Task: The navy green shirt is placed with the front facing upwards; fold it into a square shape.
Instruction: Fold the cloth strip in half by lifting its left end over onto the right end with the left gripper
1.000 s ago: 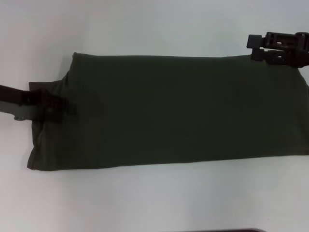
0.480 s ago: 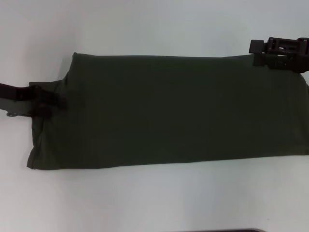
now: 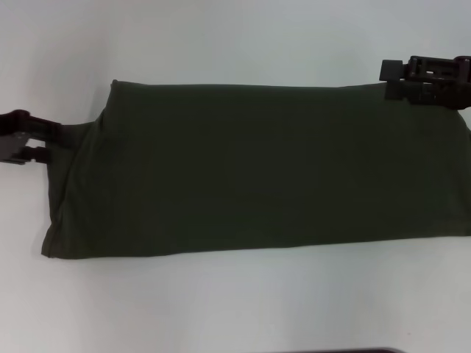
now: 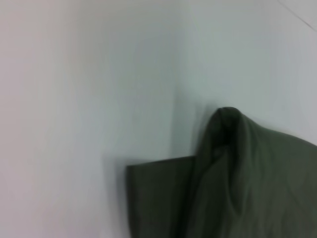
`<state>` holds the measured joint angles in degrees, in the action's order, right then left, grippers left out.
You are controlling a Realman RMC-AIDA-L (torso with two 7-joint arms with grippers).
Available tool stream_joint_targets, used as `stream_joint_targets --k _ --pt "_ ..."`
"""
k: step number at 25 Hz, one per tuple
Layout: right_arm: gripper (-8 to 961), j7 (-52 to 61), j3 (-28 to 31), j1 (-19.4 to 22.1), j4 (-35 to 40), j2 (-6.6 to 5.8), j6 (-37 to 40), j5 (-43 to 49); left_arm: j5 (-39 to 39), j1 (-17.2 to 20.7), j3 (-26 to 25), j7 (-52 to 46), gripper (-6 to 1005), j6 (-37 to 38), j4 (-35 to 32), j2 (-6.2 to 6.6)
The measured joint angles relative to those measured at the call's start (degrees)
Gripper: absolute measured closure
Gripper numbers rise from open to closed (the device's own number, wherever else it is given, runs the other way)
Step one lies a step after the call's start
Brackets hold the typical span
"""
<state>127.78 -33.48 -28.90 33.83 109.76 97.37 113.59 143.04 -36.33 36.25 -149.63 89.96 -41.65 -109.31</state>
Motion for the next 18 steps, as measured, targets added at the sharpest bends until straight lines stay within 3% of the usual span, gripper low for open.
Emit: stream_joint_targets --k 8,18 --pt "102 0.0 0.0 0.1 0.1 -0.08 0.0 0.1 3.8 -1.3 3.5 0.6 418 0.3 -0.1 0.75" --pt "103 0.0 0.0 0.2 0.1 -0.10 0.0 0.1 6.4 -2.0 4.9 -0.7 418 0.0 0.3 0.28"
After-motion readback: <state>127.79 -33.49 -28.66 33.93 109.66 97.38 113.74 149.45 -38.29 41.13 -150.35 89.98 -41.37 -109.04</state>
